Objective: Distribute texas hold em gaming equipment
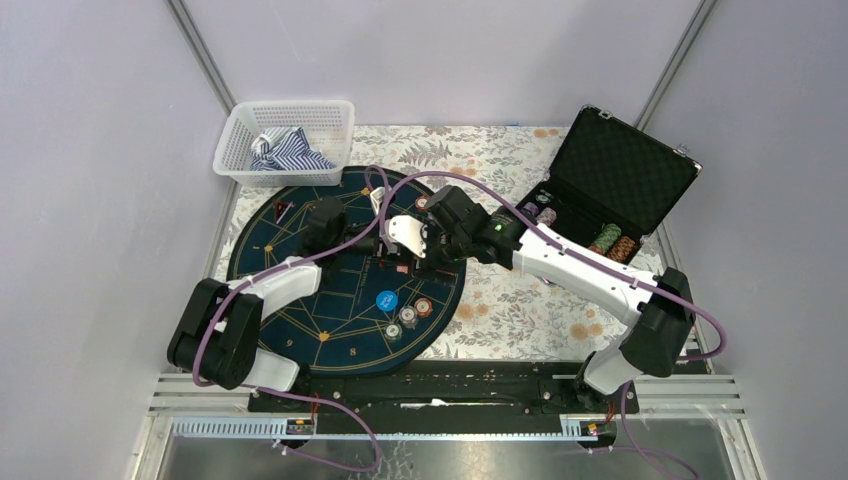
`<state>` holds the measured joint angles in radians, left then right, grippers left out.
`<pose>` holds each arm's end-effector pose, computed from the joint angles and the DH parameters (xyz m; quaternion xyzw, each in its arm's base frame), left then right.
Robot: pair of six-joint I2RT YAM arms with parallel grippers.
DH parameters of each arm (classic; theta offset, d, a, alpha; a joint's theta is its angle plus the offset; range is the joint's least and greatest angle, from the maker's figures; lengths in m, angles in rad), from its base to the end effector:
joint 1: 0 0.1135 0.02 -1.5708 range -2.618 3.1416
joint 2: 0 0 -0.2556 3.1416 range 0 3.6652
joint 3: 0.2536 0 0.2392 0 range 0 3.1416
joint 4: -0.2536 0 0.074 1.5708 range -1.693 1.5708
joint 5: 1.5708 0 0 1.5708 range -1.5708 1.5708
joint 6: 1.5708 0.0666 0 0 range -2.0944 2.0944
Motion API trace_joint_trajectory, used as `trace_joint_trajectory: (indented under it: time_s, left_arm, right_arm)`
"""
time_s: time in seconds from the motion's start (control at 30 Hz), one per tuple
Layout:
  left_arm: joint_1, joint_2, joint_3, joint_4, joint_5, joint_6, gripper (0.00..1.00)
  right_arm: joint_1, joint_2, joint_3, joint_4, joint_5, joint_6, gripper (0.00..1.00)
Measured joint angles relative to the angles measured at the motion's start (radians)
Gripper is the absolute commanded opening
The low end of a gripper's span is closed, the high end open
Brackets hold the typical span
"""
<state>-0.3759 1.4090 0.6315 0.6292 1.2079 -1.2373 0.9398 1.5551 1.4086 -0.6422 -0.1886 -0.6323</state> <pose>0.2399 -0.1616 0.2317 0.0765 0.7214 -0.6856 0.0612 0.1976 0.2916 0.2957 -0.6766 0.6250 0.1441 0.3617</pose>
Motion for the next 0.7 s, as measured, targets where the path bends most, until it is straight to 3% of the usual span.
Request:
trace_joint_trajectory:
  time_s: [0.1,0.17,0.27,0.4,0.7]
  left_arm:
    - [0.000,0.000,0.008,-0.024,0.000,0.021,0.33]
    - [-0.001,-0.002,0.016,-0.057,0.000,0.047,0.44]
    - [0.003,-0.015,0.040,-0.125,-0.012,0.099,0.50]
    - [0.023,-0.040,0.056,-0.193,-0.028,0.156,0.49]
    - [0.044,-0.045,0.074,-0.285,-0.040,0.228,0.28]
  right_arm:
    - [0.000,-0.003,-0.010,0.009,0.002,0.005,0.49]
    - [0.000,-0.011,-0.027,0.024,0.002,0.011,0.47]
    - [0.001,-0.031,-0.061,0.028,0.002,0.022,0.45]
    - [0.001,-0.069,-0.108,0.055,0.004,0.043,0.42]
    - [0.000,-0.135,-0.180,0.106,0.007,0.082,0.36]
